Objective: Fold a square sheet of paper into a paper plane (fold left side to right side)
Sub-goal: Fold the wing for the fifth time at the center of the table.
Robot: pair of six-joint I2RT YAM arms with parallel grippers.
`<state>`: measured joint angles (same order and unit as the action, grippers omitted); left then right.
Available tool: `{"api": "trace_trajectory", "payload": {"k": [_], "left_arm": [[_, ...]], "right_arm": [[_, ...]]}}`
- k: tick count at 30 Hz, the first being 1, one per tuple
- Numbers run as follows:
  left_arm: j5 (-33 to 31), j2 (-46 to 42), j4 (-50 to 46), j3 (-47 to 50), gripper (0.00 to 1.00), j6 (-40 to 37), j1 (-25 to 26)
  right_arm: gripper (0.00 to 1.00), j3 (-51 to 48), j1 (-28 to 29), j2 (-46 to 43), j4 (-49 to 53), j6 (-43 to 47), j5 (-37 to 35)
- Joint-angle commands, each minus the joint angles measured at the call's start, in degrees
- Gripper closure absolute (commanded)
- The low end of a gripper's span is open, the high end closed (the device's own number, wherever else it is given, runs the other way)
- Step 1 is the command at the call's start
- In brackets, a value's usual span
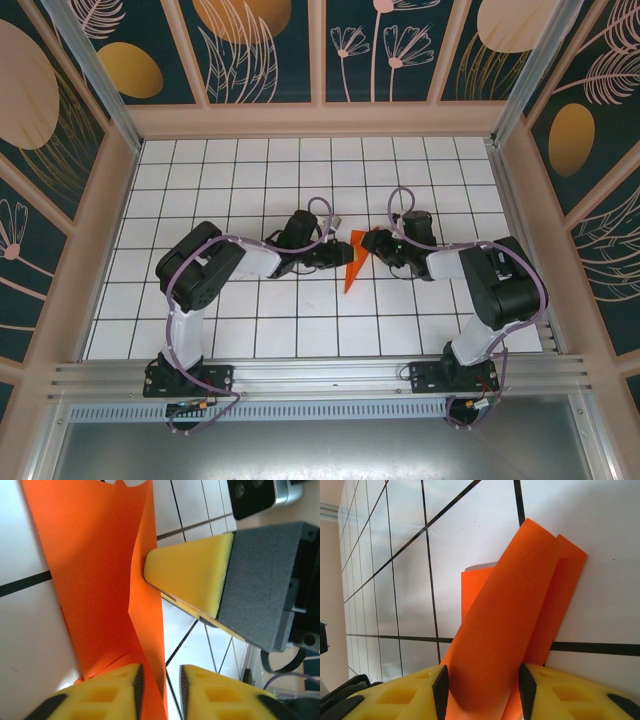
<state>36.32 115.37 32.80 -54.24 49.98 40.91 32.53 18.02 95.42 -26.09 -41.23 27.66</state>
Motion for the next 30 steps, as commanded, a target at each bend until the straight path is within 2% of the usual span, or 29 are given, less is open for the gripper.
{"api": "trace_trajectory", "payload": {"k": [1,3,7,25,30], "left_arm": [[-0.55,1.51,-1.88,-2.59,0.8,-1.94,-0.06],[-1.54,1.44,-3.14,-3.05,0.85,-2.82,-0.11],[-3.26,1.25,-5.46,-3.48,0.87,-4.68,-0.05],[-3.99,3.25,-6.62,-3.86,0.87,-5.97,-0.09],[-3.82,4.2,-6.34,-3.94,0.87,-5.94,-0.12]], "right_arm": [[0.55,0.42,0.48,1.75,2.53,0.66,-1.07],[0.55,0.35,0.45,1.64,2.57,0.63,-1.12],[0.55,0.42,0.48,1.87,2.79,0.8,-1.03],[0.53,0.0,0.41,-0.28,2.46,1.22,-1.25],[0.47,-0.77,-0.16,-3.82,3.26,1.85,-2.52]]}}
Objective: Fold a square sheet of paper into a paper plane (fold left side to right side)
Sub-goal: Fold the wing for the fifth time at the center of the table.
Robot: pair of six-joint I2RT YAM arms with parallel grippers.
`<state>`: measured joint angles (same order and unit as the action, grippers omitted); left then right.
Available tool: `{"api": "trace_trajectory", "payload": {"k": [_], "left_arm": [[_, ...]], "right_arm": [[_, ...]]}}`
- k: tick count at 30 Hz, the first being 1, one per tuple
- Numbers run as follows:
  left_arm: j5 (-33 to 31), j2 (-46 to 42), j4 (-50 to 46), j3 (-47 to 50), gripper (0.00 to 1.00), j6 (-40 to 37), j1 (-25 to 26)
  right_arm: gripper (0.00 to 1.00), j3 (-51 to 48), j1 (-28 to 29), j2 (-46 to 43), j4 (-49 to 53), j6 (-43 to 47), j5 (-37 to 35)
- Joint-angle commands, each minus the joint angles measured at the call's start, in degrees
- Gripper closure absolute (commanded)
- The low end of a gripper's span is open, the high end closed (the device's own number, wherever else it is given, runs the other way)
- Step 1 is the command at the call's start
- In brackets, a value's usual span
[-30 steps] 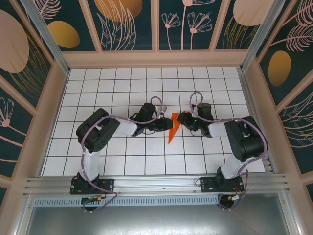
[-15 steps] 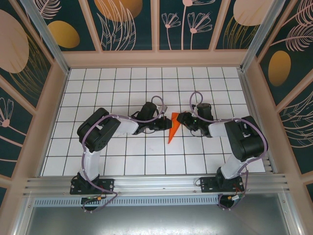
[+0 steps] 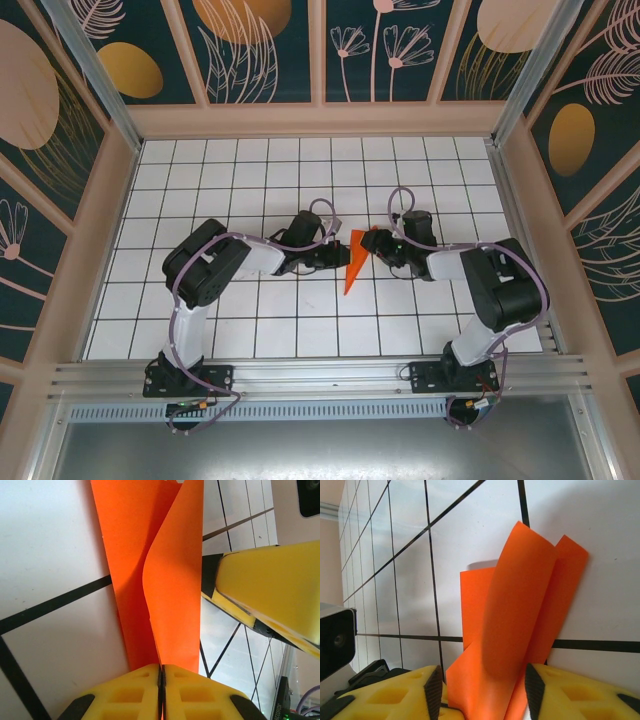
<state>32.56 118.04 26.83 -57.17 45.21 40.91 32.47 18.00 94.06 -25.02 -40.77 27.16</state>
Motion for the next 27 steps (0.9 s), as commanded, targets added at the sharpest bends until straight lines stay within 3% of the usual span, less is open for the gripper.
{"api": "trace_trajectory", "payload": {"k": [1,6,10,14,27], "left_arm": [[-0.04,1.75,-0.21,-1.02,0.88,-1.08,-0.1],[-0.11,2.41,-0.07,-0.93,0.88,-1.07,-0.12],[-0.13,2.63,-0.35,-1.02,0.88,-1.24,-0.12],[-0.5,2.64,-1.03,-1.28,0.88,-1.5,-0.1],[-2.33,2.63,-3.51,-1.68,0.89,-2.32,-0.07]], "right_arm": [[0.47,-0.93,-0.4,-3.27,2.71,1.67,-2.47],[0.47,-2.01,-1.6,-8.16,6.26,3.06,-5.54],[0.69,-2.21,-1.45,-10.9,3.22,2.62,-2.08],[0.88,1.02,0.23,-7.69,1.94,2.27,-0.1],[0.92,6.82,2.47,3.43,5.58,4.58,-1.98]]}}
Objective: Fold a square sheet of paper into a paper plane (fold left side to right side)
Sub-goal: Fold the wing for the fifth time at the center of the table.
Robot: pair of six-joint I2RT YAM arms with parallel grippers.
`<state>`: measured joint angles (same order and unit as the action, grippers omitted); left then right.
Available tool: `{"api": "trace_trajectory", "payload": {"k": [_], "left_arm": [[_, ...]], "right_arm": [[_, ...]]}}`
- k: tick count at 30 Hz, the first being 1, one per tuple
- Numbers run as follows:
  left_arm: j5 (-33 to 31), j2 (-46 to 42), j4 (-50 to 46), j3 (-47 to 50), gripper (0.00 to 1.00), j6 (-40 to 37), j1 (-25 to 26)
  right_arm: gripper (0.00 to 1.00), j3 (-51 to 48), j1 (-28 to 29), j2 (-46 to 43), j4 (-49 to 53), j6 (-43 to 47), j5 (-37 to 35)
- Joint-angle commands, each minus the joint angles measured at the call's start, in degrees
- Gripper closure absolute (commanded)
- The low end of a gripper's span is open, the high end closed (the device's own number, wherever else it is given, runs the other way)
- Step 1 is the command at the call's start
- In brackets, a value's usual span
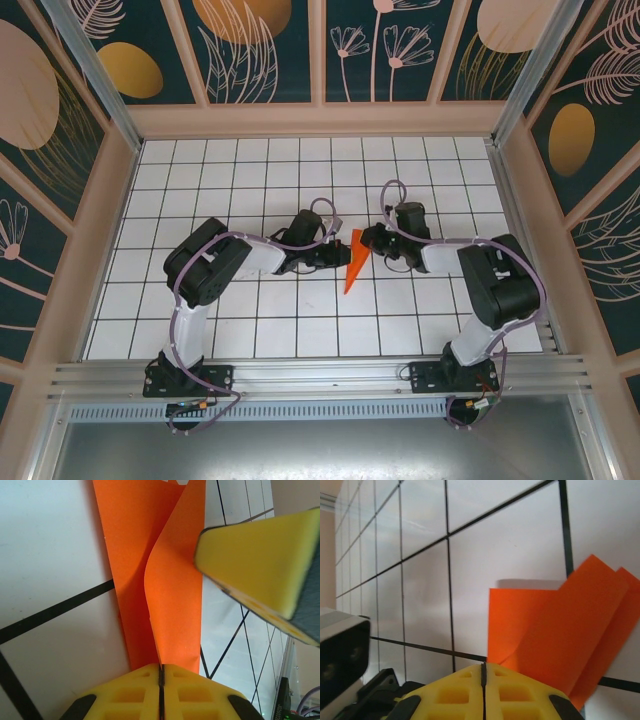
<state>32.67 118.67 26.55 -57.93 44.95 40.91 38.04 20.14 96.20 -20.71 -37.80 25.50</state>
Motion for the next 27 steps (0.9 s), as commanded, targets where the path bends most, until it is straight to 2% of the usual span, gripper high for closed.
{"api": "trace_trajectory", "payload": {"k": [1,22,27], "left_arm": [[-2.51,2.08,-3.34,-0.95,0.9,-2.03,-0.05],[-2.13,1.92,-2.99,-0.25,0.9,-1.96,-0.04],[-2.81,-0.46,-4.11,-0.02,0.81,-2.47,-0.1]], "right_arm": [[0.92,1.18,0.31,1.5,1.53,1.71,-0.51],[0.92,0.89,0.33,5.01,6.72,3.66,-3.68],[0.93,0.59,0.28,4.97,11.25,4.11,-5.55]]}}
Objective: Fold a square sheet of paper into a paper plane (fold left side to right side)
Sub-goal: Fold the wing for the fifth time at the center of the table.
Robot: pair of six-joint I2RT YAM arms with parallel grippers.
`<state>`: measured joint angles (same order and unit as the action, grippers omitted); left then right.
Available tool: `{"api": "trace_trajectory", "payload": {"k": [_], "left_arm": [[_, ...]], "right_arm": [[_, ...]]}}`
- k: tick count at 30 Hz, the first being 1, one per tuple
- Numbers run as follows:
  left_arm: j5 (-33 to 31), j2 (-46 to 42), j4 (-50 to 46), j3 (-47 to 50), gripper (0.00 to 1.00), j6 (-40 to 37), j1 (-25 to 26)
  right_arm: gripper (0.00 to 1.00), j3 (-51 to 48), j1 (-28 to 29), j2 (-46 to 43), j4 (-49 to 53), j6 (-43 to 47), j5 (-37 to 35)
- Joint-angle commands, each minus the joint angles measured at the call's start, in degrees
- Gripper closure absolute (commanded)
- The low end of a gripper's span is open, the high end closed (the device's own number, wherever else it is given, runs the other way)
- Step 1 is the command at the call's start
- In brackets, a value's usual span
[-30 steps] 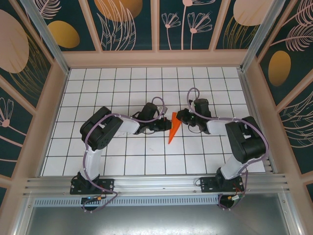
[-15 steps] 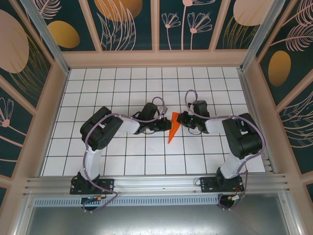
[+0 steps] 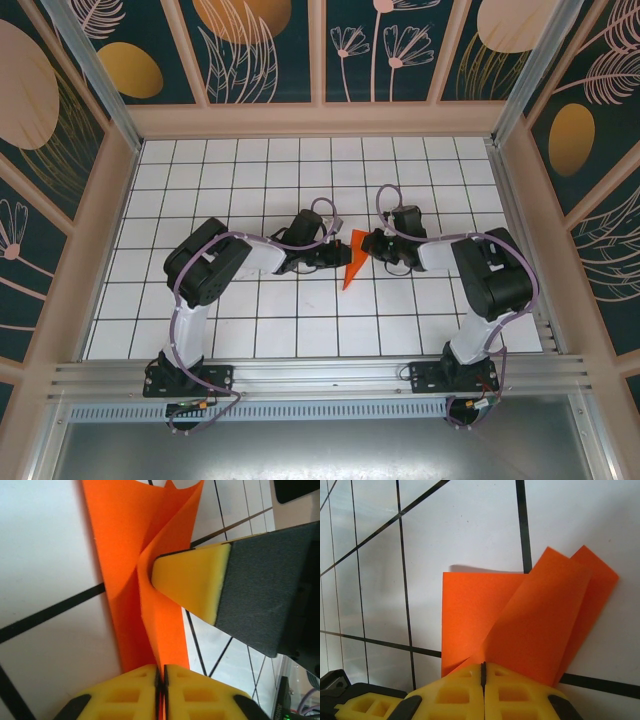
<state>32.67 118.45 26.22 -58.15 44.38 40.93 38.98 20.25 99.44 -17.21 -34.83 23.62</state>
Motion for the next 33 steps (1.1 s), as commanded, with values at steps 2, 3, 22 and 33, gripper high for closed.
{"api": "trace_trajectory", "payload": {"k": [2,3,22,33], "left_arm": [[-3.87,-2.19,-5.42,0.04,0.74,-2.79,-0.19],[-4.64,-3.39,-6.54,-0.1,0.72,-3.49,-0.14],[5.65,-12.52,-5.2,2.08,0.74,-2.39,2.0],[7.45,-6.61,-6.16,0.46,0.75,-2.66,3.85]], "right_arm": [[0.94,-0.62,0.19,1.62,9.1,1.65,-4.63],[0.95,-0.87,0.16,1.56,9.57,1.8,-5.24],[0.95,-1.89,0.4,2.0,8.46,1.52,-4.98],[0.95,-1.72,0.55,2.18,8.99,1.78,-5.12]]}}
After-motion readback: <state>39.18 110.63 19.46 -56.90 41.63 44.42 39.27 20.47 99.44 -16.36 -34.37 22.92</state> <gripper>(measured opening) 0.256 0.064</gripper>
